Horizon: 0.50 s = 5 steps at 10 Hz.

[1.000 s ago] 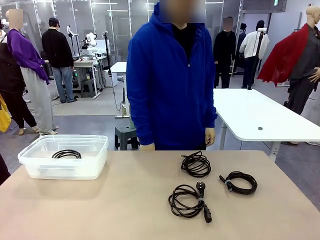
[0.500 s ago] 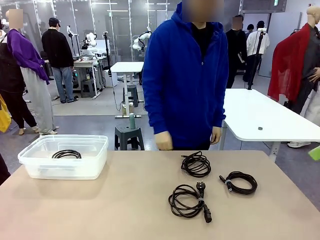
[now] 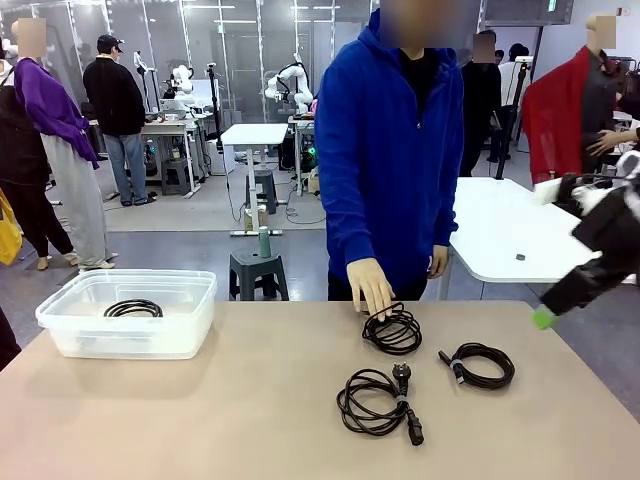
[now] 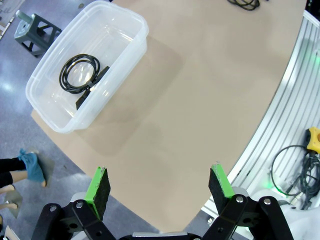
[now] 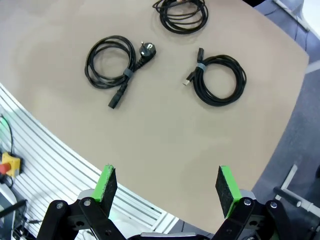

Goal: Organize and store the cables.
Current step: Place the Power Cable into the Organizing box.

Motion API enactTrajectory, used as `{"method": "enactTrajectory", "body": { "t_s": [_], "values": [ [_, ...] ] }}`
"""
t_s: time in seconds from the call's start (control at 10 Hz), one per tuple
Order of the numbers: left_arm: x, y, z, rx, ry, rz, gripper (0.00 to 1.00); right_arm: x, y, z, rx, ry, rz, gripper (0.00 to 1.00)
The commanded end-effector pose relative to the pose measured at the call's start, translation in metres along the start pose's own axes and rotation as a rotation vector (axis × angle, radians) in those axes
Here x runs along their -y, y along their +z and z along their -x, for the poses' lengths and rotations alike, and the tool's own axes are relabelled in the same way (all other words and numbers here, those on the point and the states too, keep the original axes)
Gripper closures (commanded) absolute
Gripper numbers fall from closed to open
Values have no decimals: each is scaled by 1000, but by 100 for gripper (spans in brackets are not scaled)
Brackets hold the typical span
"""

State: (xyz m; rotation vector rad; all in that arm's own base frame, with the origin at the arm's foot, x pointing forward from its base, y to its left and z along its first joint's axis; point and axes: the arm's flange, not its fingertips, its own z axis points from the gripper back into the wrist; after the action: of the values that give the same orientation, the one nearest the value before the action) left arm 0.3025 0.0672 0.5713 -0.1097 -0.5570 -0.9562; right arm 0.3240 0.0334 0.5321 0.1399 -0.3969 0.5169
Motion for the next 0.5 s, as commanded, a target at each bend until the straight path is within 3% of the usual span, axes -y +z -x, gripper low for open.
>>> {"method": "enactTrajectory", "body": {
  "t_s": [0.0,0.4],
  "values": [
    [0,1,0,-8,5,-8,0,-10,-21,-32,3,-89,18,0],
    [0,1,0,-8,5,-8,0,-48,-89,-68,-61,-172,122,0]
  ]
}}
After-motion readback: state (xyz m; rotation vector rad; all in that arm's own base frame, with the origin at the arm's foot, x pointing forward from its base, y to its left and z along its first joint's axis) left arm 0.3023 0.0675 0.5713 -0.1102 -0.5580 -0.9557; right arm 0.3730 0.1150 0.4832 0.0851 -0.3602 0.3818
